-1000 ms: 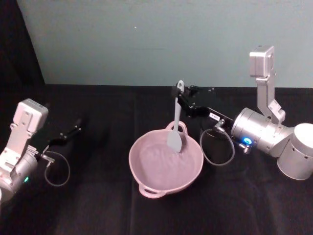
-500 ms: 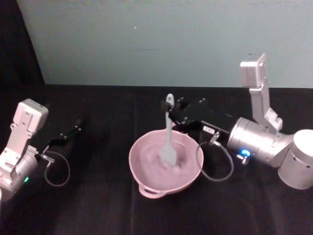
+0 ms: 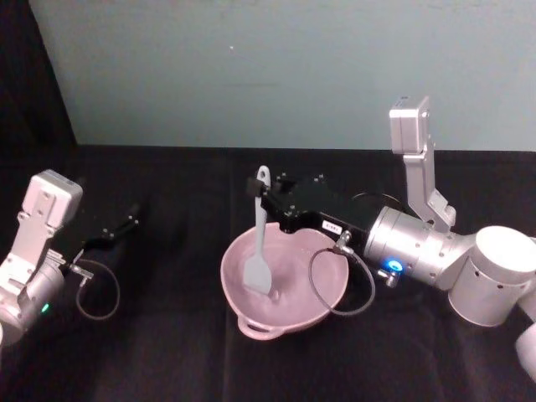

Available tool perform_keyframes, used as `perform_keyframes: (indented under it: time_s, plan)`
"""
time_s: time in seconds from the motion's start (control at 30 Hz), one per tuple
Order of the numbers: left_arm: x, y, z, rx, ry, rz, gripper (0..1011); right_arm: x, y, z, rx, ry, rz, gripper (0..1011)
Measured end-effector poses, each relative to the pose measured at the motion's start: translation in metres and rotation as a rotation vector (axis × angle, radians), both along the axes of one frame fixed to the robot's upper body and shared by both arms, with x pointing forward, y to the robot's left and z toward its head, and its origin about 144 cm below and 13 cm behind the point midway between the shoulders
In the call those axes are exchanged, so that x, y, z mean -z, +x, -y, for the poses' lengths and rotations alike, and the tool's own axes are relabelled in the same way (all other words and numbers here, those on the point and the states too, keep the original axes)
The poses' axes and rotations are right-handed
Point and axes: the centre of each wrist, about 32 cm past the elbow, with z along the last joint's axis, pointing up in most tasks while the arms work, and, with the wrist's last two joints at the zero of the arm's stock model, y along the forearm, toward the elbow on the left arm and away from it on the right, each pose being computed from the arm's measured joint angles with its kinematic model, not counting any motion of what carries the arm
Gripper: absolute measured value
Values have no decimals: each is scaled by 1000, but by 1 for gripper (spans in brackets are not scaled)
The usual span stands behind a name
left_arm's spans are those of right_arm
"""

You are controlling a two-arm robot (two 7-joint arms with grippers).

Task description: Use the one hand to pick up the spoon and stir the clear water in the bowl.

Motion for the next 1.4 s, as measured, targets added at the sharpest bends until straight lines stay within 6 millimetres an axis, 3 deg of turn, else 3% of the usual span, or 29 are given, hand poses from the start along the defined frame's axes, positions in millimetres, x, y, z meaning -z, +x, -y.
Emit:
perform_keyframes:
  time_s: [0.43,0.9,1.17,1.4]
  plan:
    - [0,0,0,0,0,0,1005,4,25,16,119,-20,6,113]
    - [0,0,0,0,0,0,1005,-2,11,38,176,-78,71,113]
    - [0,0,0,0,0,0,1005,-8,-2,32,123,-118,108,113]
    - [0,0,0,0,0,0,1005,-6,-13,11,22,-117,110,113]
